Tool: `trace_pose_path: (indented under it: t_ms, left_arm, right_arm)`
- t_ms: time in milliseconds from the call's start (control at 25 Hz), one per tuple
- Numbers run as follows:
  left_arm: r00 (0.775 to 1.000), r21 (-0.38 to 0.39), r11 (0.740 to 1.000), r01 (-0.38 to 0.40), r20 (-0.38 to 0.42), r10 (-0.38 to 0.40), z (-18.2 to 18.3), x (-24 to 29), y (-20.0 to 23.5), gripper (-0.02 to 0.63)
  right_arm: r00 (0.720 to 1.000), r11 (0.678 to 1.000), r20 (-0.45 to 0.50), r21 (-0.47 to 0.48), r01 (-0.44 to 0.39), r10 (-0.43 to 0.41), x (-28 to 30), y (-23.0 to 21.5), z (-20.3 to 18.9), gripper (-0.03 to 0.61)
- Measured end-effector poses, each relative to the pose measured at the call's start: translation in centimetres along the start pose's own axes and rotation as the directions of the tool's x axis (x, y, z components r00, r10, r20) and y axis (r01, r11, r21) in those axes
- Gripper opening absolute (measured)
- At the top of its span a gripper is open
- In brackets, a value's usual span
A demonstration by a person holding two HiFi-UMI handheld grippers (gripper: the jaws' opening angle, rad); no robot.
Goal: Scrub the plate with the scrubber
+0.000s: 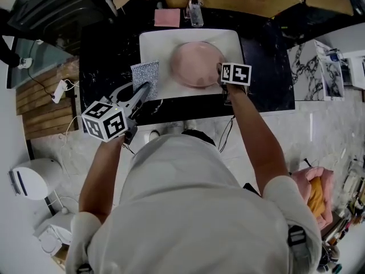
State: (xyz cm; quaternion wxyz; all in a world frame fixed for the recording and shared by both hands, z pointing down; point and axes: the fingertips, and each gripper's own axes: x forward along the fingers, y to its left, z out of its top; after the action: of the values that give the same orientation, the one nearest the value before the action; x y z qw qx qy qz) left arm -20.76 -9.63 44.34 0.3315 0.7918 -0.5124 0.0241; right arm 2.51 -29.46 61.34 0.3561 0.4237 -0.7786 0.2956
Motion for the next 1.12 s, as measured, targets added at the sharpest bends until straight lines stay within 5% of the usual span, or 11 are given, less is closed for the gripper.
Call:
trace_pose_path:
  t_ms: [600,1120]
  left_arm:
    - [0.996,0.218,0.972,0.093,-0.035,-0.087,-0.6,-5.1,-2.3,0.064]
    - [0.985,0.282,0.944,0.173,-0.044,-0.167,-2.9,-10.6,-3.8,0.064]
  right_arm:
    - [0.963,0.996,0.263,-0.083,-0.028,0.05,-13.0,8.5,-1.6,0.083]
    - [0.905,0.986,0.419,-0.166,-0.002,0.072,-22.3,16.5,-7.0,0.055]
